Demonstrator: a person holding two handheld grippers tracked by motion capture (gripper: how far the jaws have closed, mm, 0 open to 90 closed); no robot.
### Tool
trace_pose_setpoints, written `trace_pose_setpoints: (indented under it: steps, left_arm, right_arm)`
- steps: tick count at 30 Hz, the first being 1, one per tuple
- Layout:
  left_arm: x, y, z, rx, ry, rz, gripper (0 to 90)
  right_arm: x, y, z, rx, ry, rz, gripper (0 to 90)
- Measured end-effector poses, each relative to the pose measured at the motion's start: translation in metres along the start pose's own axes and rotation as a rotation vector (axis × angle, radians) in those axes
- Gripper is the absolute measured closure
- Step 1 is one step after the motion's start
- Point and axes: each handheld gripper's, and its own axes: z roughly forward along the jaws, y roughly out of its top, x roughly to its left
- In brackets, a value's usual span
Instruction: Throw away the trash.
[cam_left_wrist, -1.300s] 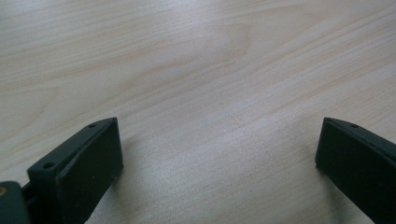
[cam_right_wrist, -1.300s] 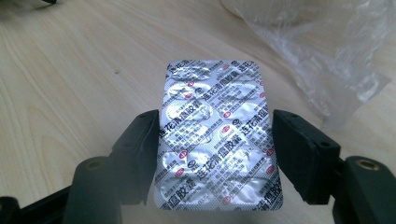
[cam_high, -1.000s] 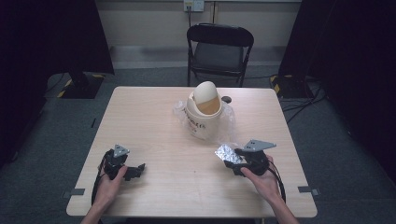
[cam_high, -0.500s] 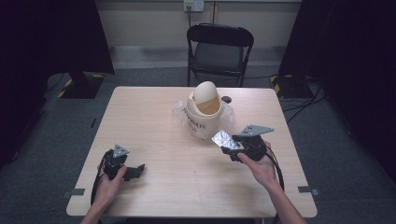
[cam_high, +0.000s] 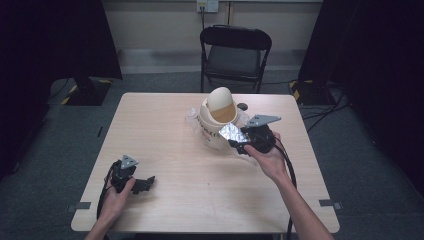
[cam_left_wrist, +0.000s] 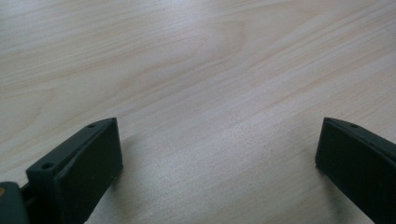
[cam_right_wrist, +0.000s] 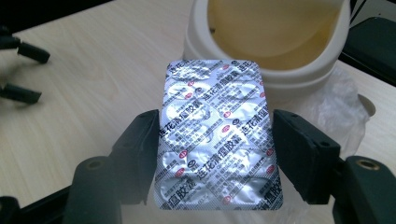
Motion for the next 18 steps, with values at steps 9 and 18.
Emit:
trace_pose_setpoints:
  steps: [9,18]
  left_arm:
    - [0.000,0.000,0.000,0.001,-0.001,0.001,0.0]
    - [0.000,0.000,0.000,0.000,-0.001,-0.001,0.0]
  right_arm:
    - [-0.018,0.028,0.014,0.015,-0.026,0.016,34.3]
    - [-0.041,0.041,0.028,0.036,-0.042,0.046,34.3]
